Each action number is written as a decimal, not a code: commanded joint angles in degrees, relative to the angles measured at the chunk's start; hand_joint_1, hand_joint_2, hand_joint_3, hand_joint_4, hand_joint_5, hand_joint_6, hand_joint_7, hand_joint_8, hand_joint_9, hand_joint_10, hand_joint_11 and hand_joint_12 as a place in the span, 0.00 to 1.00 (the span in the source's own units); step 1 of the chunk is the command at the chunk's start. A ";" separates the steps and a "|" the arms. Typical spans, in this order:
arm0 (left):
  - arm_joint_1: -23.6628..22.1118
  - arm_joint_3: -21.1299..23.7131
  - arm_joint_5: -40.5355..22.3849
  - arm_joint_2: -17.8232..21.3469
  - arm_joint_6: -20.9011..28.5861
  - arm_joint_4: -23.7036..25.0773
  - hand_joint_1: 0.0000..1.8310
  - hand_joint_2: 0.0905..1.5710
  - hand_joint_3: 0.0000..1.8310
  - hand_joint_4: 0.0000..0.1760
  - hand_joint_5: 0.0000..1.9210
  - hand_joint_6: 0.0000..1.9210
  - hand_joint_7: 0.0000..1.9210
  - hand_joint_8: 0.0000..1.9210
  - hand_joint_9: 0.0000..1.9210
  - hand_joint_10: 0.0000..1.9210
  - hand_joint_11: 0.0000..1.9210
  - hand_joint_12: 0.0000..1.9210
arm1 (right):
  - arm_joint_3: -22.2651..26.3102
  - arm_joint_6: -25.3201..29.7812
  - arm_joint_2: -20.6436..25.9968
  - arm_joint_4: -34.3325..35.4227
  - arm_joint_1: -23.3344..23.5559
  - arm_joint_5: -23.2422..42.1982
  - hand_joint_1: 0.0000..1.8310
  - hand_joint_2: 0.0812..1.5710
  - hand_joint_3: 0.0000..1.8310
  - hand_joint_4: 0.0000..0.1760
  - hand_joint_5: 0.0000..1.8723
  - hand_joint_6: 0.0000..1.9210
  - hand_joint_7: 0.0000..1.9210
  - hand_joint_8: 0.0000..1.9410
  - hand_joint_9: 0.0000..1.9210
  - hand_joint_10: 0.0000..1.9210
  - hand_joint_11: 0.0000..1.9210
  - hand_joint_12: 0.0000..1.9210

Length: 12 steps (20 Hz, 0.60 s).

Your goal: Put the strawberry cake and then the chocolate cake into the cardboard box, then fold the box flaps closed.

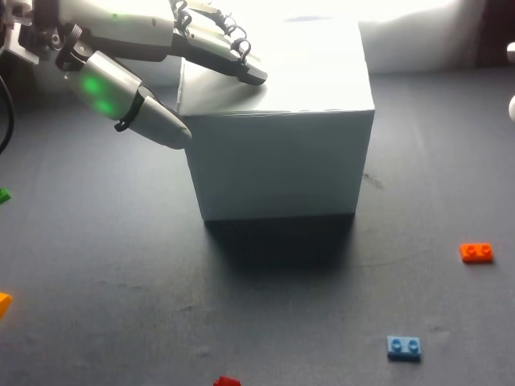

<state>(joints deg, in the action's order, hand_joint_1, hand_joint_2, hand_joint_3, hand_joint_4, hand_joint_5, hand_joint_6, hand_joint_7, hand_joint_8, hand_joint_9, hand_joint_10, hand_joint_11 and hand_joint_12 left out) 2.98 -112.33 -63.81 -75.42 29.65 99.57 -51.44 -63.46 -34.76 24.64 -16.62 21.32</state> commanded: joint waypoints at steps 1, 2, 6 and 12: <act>-0.43 -0.42 0.55 0.40 0.23 -2.19 0.09 0.72 0.00 0.11 0.10 0.00 0.11 0.00 0.14 0.00 0.00 0.43 | -0.14 0.30 0.79 -0.14 0.68 6.67 0.00 0.72 0.00 0.00 0.17 0.00 0.21 0.00 0.21 0.00 0.00 0.53; -0.69 -0.48 0.47 0.40 0.24 -2.19 0.08 0.73 0.00 0.12 0.10 0.00 0.11 0.00 0.14 0.00 0.00 0.43 | -0.14 0.30 0.79 -0.14 0.68 6.67 0.00 0.72 0.00 0.00 0.17 0.00 0.21 0.00 0.21 0.00 0.00 0.53; -2.18 -0.29 0.01 0.99 0.98 -2.10 0.08 0.73 0.00 0.09 0.10 0.00 0.12 0.00 0.14 0.00 0.00 0.44 | -0.15 0.29 0.85 -0.14 0.59 6.67 0.00 0.72 0.00 0.00 0.17 0.00 0.21 0.00 0.21 0.00 0.00 0.53; -6.01 2.85 -0.58 5.06 2.57 -0.23 0.08 0.73 0.00 0.06 0.11 0.00 0.14 0.00 0.17 0.01 0.00 0.49 | -0.15 0.18 0.86 -0.14 0.57 6.81 0.00 0.72 0.00 0.00 0.17 0.00 0.20 0.00 0.21 0.00 0.00 0.51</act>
<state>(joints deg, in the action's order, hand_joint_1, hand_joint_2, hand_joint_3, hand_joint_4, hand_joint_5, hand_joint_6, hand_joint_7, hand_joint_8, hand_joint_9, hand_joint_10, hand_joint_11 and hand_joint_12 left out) -2.50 -109.06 -64.10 -70.52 32.08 104.75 -51.46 -63.48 -34.72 24.62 -16.62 21.41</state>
